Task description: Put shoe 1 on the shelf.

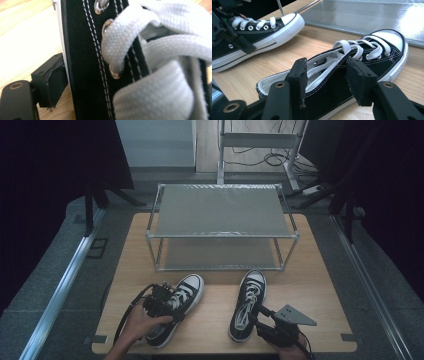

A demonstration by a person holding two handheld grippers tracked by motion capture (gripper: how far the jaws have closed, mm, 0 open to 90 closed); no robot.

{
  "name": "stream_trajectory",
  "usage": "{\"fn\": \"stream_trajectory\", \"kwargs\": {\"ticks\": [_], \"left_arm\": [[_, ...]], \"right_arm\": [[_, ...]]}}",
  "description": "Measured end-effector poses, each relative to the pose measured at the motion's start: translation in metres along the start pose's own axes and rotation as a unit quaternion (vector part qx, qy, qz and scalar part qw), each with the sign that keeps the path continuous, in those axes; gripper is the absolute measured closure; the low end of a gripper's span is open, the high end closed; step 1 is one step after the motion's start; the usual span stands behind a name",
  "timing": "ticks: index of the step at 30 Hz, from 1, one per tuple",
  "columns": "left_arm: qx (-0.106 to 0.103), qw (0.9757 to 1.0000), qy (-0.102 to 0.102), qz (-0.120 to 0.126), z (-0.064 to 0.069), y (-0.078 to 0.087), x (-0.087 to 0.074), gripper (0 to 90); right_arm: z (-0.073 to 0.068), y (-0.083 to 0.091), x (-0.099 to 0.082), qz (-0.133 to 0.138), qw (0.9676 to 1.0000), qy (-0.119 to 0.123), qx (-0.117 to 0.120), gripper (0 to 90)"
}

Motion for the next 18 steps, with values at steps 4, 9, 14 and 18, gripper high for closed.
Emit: {"fn": "stream_trajectory", "kwargs": {"ticks": [4, 9, 14, 18], "left_arm": [[-0.009, 0.9998, -0.012, 0.010, 0.002, 0.006, 0.005, 13.8], [-0.020, 0.9994, -0.020, 0.017, 0.008, 0.011, 0.011, 13.8], [-0.022, 0.9989, -0.033, 0.026, 0.013, 0.014, 0.019, 13.8], [-0.021, 0.9985, -0.042, 0.028, 0.015, 0.017, 0.026, 13.8]], "right_arm": [[0.001, 0.000, 0.000, 0.001, 1.0000, 0.000, -0.001, 51.2], [0.002, 0.001, 0.001, 0.004, 1.0000, -0.001, -0.001, 51.2], [0.003, 0.002, 0.002, 0.005, 1.0000, -0.001, -0.001, 51.2], [0.003, 0.002, 0.002, 0.008, 1.0000, -0.003, -0.002, 51.2]]}}
Point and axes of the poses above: each handheld gripper's, and its own axes: y roughly backward along the jaws, x roughly out of its top, z roughly to its right, the point moved 5 cm from there along -y, roughly forward along the jaws, and after that the axes turned 14 degrees about -y, right-handed, at the moved point
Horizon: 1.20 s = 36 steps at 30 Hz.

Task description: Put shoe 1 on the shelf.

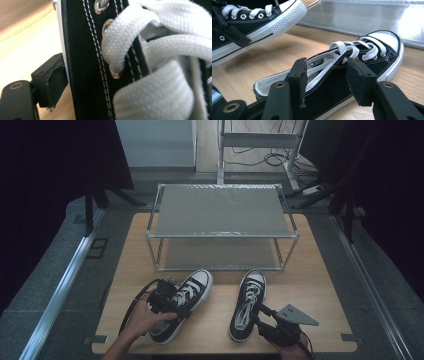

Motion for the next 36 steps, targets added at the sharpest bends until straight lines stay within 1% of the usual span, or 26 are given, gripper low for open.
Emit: {"fn": "stream_trajectory", "kwargs": {"ticks": [4, 6, 9, 10, 16, 19, 20, 24, 27, 28, 29, 31, 33, 34, 36], "left_arm": [[0.002, 1.0000, -0.006, 0.001, 0.001, 0.002, 0.004, 13.8], [0.004, 0.9999, -0.014, 0.002, 0.002, 0.002, 0.008, 13.8], [0.002, 0.9998, -0.018, 0.002, 0.003, 0.002, 0.011, 13.9], [0.000, 0.9997, -0.024, 0.001, 0.004, 0.002, 0.014, 13.8], [0.007, 0.9992, -0.040, -0.007, 0.008, -0.001, 0.024, 13.8], [0.005, 0.9989, -0.046, -0.008, 0.009, -0.001, 0.030, 13.9], [0.006, 0.9989, -0.046, -0.006, 0.010, -0.002, 0.032, 13.9], [0.011, 0.9983, -0.057, -0.007, 0.012, -0.002, 0.041, 13.8], [0.007, 0.9981, -0.062, -0.005, 0.015, -0.002, 0.048, 13.9], [0.007, 0.9981, -0.062, -0.005, 0.015, -0.002, 0.048, 13.9], [0.008, 0.9976, -0.069, -0.006, 0.017, -0.002, 0.052, 13.9], [0.009, 0.9974, -0.071, -0.006, 0.018, -0.002, 0.054, 13.9], [0.009, 0.9969, -0.079, -0.006, 0.020, -0.001, 0.060, 13.9], [0.009, 0.9969, -0.079, -0.006, 0.020, -0.001, 0.060, 13.9], [0.012, 0.9963, -0.085, -0.006, 0.022, 0.000, 0.067, 13.9]], "right_arm": [[0.001, 0.000, 0.001, 0.001, 1.0000, 0.001, 0.000, 51.2], [0.001, 0.000, 0.000, 0.000, 1.0000, 0.001, 0.000, 51.2], [0.001, 0.000, 0.000, -0.002, 1.0000, 0.000, -0.001, 51.2], [0.001, 0.000, 0.000, -0.002, 1.0000, 0.001, -0.001, 51.2], [0.002, 0.000, 0.000, -0.003, 1.0000, 0.001, -0.001, 51.2], [0.002, 0.000, 0.000, -0.003, 1.0000, 0.001, -0.001, 51.2], [0.002, 0.000, 0.000, -0.003, 1.0000, 0.001, -0.001, 51.2], [0.002, 0.000, 0.000, -0.003, 1.0000, 0.001, -0.002, 51.2], [0.002, -0.001, -0.001, -0.004, 1.0000, -0.001, -0.003, 51.2], [0.003, -0.001, -0.001, -0.004, 1.0000, -0.001, -0.003, 51.2], [0.003, -0.001, -0.001, -0.003, 1.0000, -0.001, -0.003, 51.2], [0.003, -0.001, -0.001, -0.002, 1.0000, -0.001, -0.003, 51.2], [0.003, 0.000, -0.001, -0.002, 1.0000, -0.001, -0.003, 51.2], [0.003, 0.000, -0.001, -0.002, 1.0000, -0.001, -0.003, 51.2], [0.003, -0.001, -0.001, -0.003, 1.0000, -0.001, -0.003, 51.2]]}}
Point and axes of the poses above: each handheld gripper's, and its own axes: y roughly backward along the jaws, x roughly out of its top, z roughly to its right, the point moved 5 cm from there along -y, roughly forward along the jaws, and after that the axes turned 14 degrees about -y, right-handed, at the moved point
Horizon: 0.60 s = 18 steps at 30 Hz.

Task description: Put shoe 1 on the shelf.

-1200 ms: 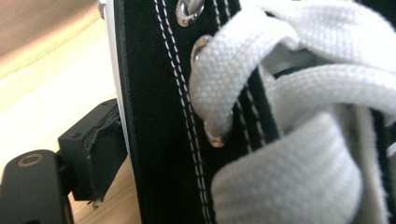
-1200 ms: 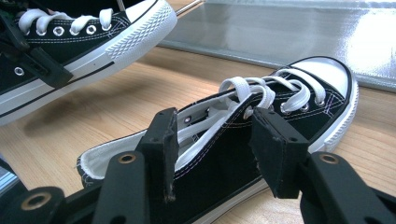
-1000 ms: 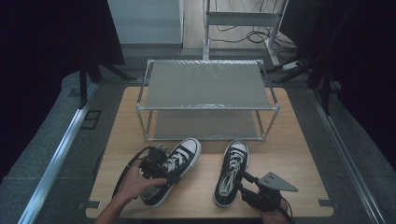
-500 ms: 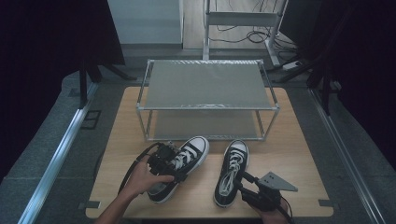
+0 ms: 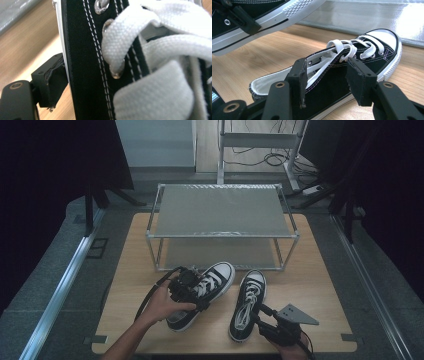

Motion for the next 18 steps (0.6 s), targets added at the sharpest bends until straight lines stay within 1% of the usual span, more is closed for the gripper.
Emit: {"fn": "stream_trajectory", "kwargs": {"ticks": [1, 3, 4, 5, 6, 9, 10, 13, 14, 16, 18], "left_arm": [[0.000, 1.0000, 0.000, 0.000, 0.000, 0.000, 0.000, 13.9], [0.001, 1.0000, -0.007, 0.000, 0.000, 0.001, 0.008, 13.9], [0.001, 1.0000, -0.007, 0.000, 0.000, 0.001, 0.008, 13.9], [0.000, 1.0000, -0.007, 0.002, 0.000, 0.002, 0.013, 13.9], [0.000, 1.0000, -0.007, 0.002, 0.000, 0.002, 0.013, 13.9], [0.000, 1.0000, -0.008, 0.005, -0.001, 0.006, 0.021, 13.9], [-0.001, 1.0000, -0.008, 0.006, -0.003, 0.008, 0.027, 13.9], [0.002, 0.9999, -0.011, 0.006, -0.005, 0.013, 0.036, 13.9], [0.002, 0.9999, -0.011, 0.006, -0.005, 0.013, 0.036, 13.9], [0.001, 0.9999, -0.013, 0.004, -0.006, 0.017, 0.044, 13.9], [0.003, 0.9999, -0.015, 0.005, -0.007, 0.020, 0.050, 13.9]], "right_arm": [[0.000, 0.000, 0.000, 0.000, 1.0000, 0.000, 0.000, 51.2], [0.000, 0.000, 0.000, 0.000, 1.0000, 0.001, 0.000, 51.2], [0.000, 0.000, 0.000, 0.000, 1.0000, 0.001, 0.000, 51.2], [0.000, 0.000, 0.000, 0.000, 1.0000, 0.000, 0.000, 51.1], [0.000, 0.000, 0.000, 0.000, 1.0000, 0.000, 0.000, 51.1], [0.001, 0.000, 0.000, -0.001, 1.0000, 0.000, 0.001, 50.9], [0.001, 0.000, 0.000, -0.001, 1.0000, 0.000, 0.000, 51.3], [0.002, 0.000, 0.000, 0.000, 1.0000, -0.003, -0.001, 51.5], [0.002, 0.000, 0.000, 0.000, 1.0000, -0.003, -0.001, 51.5], [0.002, 0.001, 0.000, -0.001, 1.0000, -0.006, 0.000, 51.5], [0.002, 0.001, 0.000, 0.002, 1.0000, -0.005, 0.000, 51.4]]}}
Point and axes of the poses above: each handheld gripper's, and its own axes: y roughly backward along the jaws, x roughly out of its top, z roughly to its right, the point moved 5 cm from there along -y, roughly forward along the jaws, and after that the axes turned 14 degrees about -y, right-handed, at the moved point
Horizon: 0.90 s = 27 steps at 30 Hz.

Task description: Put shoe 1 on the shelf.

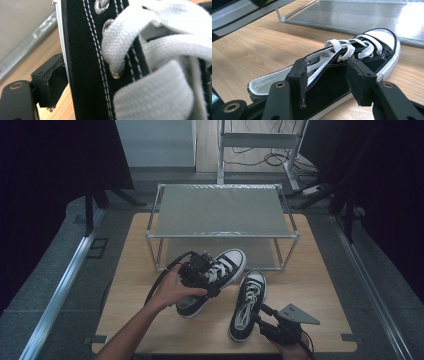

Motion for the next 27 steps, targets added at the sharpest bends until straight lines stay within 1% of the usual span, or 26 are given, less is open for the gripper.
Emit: {"fn": "stream_trajectory", "kwargs": {"ticks": [4, 5, 6, 8, 11, 13, 17, 18, 19, 21, 24, 25, 27], "left_arm": [[0.002, 1.0000, -0.002, 0.003, -0.001, 0.005, 0.009, 13.9], [0.002, 1.0000, -0.002, 0.003, -0.001, 0.005, 0.009, 13.9], [0.000, 1.0000, 0.000, 0.005, -0.002, 0.007, 0.013, 13.9], [0.002, 1.0000, -0.003, 0.006, -0.003, 0.009, 0.018, 13.9], [-0.002, 1.0000, 0.000, 0.008, -0.004, 0.012, 0.025, 13.9], [0.001, 1.0000, 0.000, 0.009, -0.005, 0.014, 0.030, 13.9], [0.000, 0.9999, -0.001, 0.012, -0.007, 0.018, 0.038, 13.9], [0.000, 0.9999, -0.001, 0.012, -0.007, 0.018, 0.038, 13.9], [0.001, 0.9999, -0.002, 0.012, -0.008, 0.021, 0.042, 13.9], [0.001, 0.9999, -0.004, 0.012, -0.008, 0.022, 0.044, 13.9], [-0.001, 0.9999, -0.002, 0.015, -0.010, 0.027, 0.051, 13.9], [-0.002, 0.9999, -0.005, 0.016, -0.012, 0.028, 0.053, 13.9], [0.000, 0.9999, -0.002, 0.017, -0.013, 0.029, 0.056, 13.9]], "right_arm": [[0.001, 0.001, 0.000, -0.004, 1.0000, 0.002, 0.001, 51.3], [0.001, 0.001, 0.000, -0.003, 1.0000, 0.001, 0.000, 51.3], [0.001, 0.001, 0.000, -0.003, 1.0000, 0.001, 0.000, 51.4], [0.001, 0.001, 0.000, -0.003, 1.0000, 0.001, 0.000, 51.3], [0.001, 0.001, 0.000, -0.003, 1.0000, 0.001, 0.000, 51.3], [0.001, 0.000, 0.000, -0.003, 1.0000, 0.001, -0.001, 51.3], [0.001, 0.000, 0.000, -0.001, 1.0000, 0.000, -0.001, 51.3], [0.001, 0.000, 0.000, -0.001, 1.0000, 0.000, -0.001, 51.3], [0.001, 0.000, 0.000, -0.001, 1.0000, 0.001, -0.001, 51.4], [0.001, 0.000, 0.000, -0.002, 1.0000, 0.000, -0.001, 51.3], [0.002, 0.000, -0.001, -0.004, 1.0000, 0.002, -0.002, 51.4], [0.002, -0.001, -0.001, -0.004, 1.0000, 0.000, -0.002, 51.4], [0.002, -0.001, -0.002, -0.006, 1.0000, 0.002, -0.002, 51.4]]}}
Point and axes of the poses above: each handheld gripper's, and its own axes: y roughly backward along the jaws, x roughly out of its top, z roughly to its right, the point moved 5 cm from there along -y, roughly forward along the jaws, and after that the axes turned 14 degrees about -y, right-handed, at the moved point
